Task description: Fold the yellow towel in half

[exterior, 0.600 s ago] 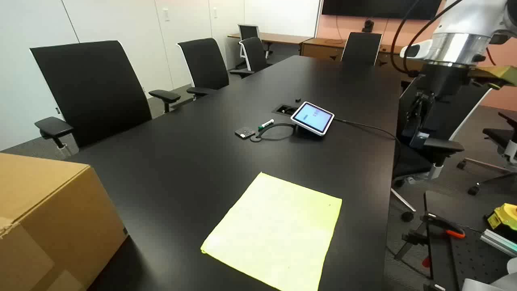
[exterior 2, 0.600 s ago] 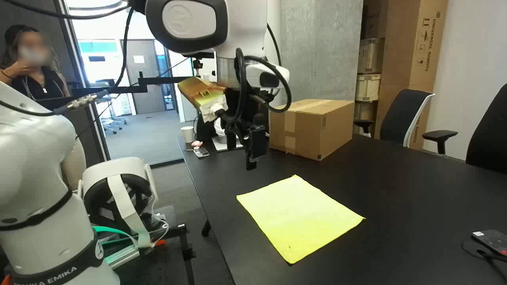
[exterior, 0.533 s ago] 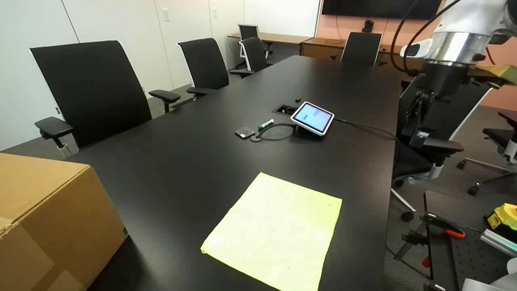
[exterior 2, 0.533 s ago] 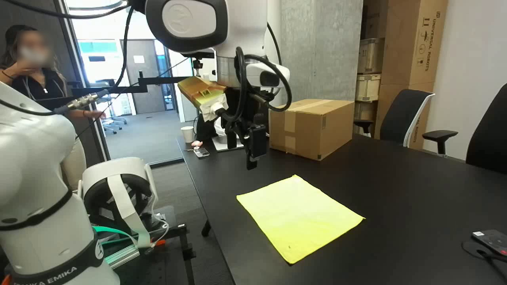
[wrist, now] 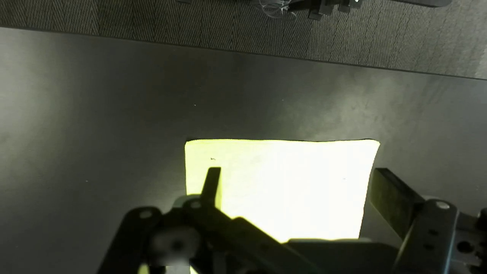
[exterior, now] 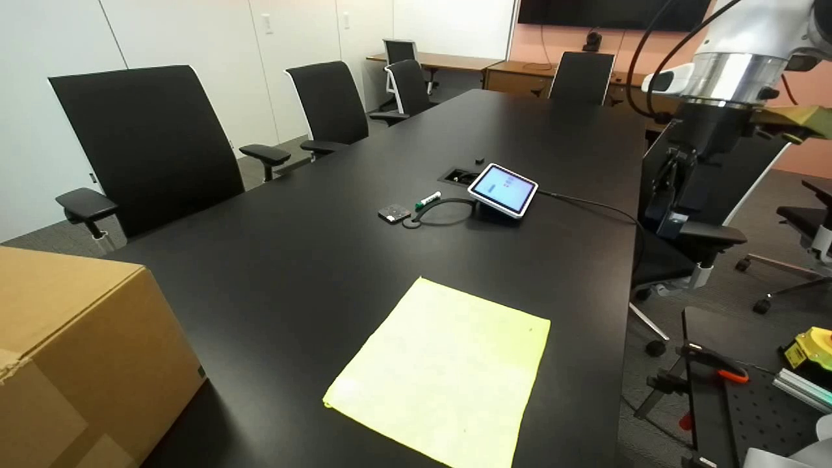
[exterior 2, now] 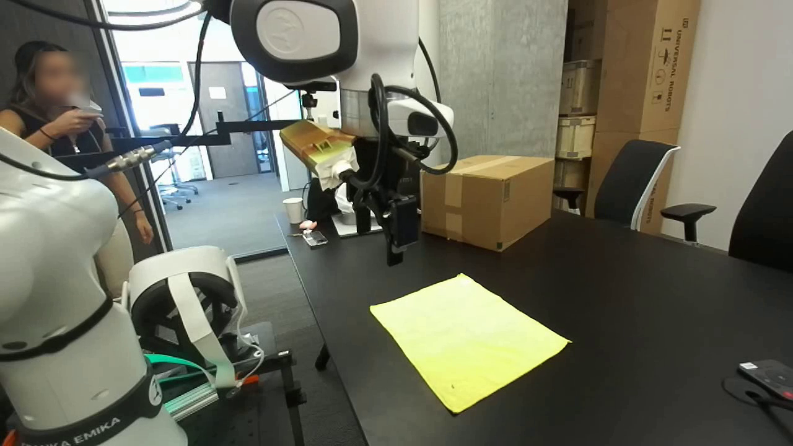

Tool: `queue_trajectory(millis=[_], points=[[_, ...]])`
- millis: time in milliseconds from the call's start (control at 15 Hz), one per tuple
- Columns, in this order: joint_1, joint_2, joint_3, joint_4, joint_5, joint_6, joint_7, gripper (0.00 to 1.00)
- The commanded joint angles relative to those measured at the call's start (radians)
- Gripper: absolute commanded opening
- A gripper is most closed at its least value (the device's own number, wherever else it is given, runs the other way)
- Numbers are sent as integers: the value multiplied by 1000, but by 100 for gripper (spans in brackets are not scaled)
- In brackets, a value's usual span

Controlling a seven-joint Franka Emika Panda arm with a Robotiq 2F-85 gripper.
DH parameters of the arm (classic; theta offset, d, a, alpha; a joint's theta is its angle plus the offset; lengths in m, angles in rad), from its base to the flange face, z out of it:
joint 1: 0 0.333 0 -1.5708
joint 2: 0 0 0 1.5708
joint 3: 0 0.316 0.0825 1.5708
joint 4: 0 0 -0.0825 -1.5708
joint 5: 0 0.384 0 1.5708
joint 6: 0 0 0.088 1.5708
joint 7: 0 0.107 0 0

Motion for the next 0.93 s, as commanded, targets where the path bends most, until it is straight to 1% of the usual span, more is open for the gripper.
queue_trajectory(millis=[0, 267, 400, 467, 600, 733, 867], points=[[17, 101, 26, 17, 24, 122, -18, 100], [67, 285, 40, 8, 68, 369, -45, 100], [85, 383, 48, 12, 121, 473, -47, 100], [99, 435, 47, 18, 169, 507, -72, 100], [106, 532, 65, 38, 254, 560, -117, 100], [83, 622, 102, 65, 334, 603, -160, 100], [41, 710, 152, 108, 394, 631, -187, 100]])
